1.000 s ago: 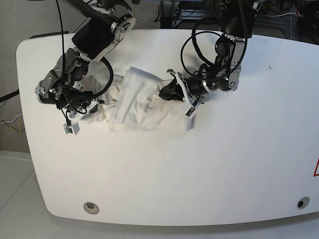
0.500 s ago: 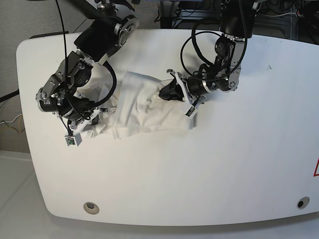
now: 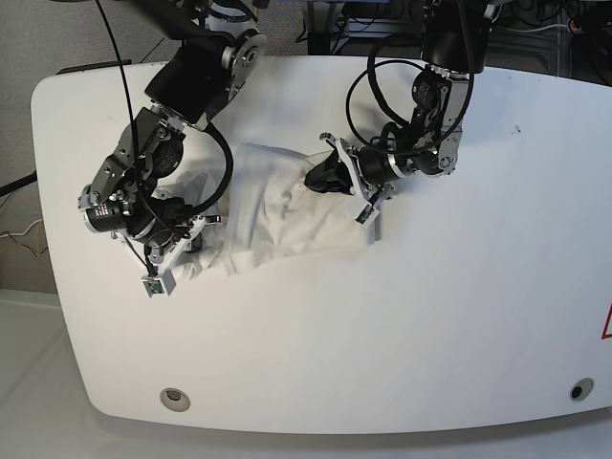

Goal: Fold the T-shirt properly
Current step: 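Grasp the bundle edge with the right gripper and lift it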

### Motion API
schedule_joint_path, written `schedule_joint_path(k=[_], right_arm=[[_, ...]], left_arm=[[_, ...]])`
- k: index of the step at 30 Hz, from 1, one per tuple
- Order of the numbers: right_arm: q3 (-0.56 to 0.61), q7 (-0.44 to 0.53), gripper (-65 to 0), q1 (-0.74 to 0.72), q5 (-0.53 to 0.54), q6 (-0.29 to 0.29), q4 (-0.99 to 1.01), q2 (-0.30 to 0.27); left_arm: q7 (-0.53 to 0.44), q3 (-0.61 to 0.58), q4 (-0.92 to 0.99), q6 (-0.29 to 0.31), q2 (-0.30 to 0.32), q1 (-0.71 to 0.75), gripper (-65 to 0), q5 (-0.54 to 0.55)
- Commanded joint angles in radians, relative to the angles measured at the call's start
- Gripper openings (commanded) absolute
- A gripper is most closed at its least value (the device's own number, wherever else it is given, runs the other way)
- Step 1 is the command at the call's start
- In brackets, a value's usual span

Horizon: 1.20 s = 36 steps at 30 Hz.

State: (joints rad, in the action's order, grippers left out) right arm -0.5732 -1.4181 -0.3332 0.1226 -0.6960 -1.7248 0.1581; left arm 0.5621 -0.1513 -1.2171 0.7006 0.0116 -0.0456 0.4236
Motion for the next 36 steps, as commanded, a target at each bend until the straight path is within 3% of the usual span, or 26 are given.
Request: schedule_joint_path(k=[1,7,31,36], right_arm=[[0.034,0.022,-65.0,-0.024,0.081,-0.002,-0.047,-0.001],[0.077,0.022,-65.0,-0.022,0.154,-0.002,-0.073,-0.001],[0.318,0.022,-65.0,0.081,0.164,-0.002,-0.189,-0.001],[0.322,0.022,-65.0,0.085,0.256,-0.002,-0.189,-0.001]], left_arm=[[0.008,-0.003,-0.007,-0.002,0.003,-0.01,-64.0,-0.018],[-0.003,-0.003,-0.007,-0.002,0.003,-0.017,-64.0,-0.019],[-0.009,-0.003,-0.007,-0.002,0.024,-0.032,-64.0,-0.019],[-0.009,-0.006,-0.007,-0.002,0.021,-0.032,-64.0,-0.019]])
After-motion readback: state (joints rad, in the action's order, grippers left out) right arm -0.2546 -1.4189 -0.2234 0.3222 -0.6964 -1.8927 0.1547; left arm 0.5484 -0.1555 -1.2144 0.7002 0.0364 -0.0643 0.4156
